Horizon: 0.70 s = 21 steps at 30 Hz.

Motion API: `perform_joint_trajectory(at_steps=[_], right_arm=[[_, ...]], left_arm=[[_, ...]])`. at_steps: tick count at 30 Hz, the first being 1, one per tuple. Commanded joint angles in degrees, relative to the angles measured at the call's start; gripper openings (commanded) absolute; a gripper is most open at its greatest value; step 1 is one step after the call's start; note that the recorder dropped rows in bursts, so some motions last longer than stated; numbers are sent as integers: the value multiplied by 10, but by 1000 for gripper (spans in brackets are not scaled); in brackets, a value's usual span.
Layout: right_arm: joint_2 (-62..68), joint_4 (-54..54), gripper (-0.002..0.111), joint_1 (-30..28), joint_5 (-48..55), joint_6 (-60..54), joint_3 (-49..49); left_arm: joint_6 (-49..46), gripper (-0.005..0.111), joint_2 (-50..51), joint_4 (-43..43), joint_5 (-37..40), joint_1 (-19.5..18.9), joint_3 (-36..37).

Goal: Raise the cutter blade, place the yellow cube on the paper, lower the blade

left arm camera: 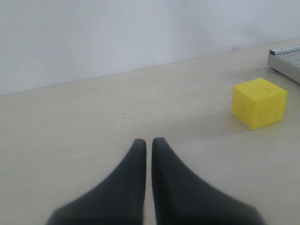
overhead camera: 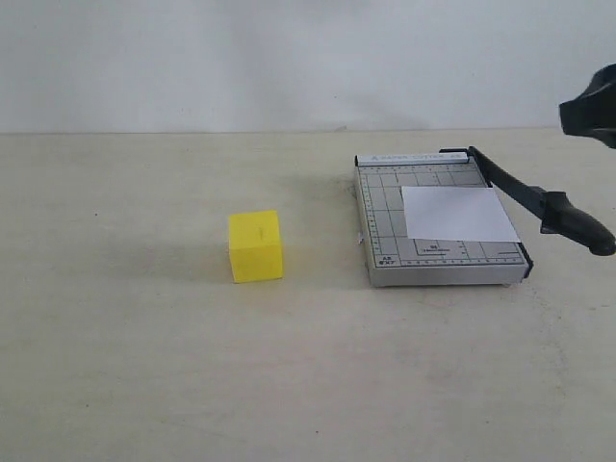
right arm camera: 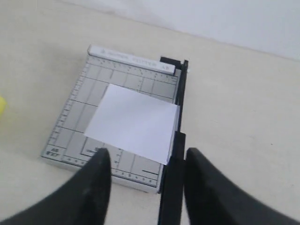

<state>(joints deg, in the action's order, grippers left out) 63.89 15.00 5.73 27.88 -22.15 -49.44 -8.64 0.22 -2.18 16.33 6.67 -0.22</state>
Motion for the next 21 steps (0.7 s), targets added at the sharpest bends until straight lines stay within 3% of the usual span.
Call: perform_joint_trajectory(at_steps=[1, 2, 3, 11, 21], right_arm=[[-127, 105, 12, 1, -9, -77, 90], [-159, 118, 3, 1, -9, -89, 115], [-185, 124, 0, 1, -10, -92, 135], [-392, 129, 0, 1, -3, -61, 294], [-445, 130, 0, 1, -23, -23, 307]], left_arm=[[5, 4, -2, 0, -5, -2, 2], [5, 4, -2, 0, -5, -2, 2], [5, 4, -2, 0, -5, -2, 2], [5, 4, -2, 0, -5, -2, 2], [5, 4, -2, 0, -5, -2, 2]])
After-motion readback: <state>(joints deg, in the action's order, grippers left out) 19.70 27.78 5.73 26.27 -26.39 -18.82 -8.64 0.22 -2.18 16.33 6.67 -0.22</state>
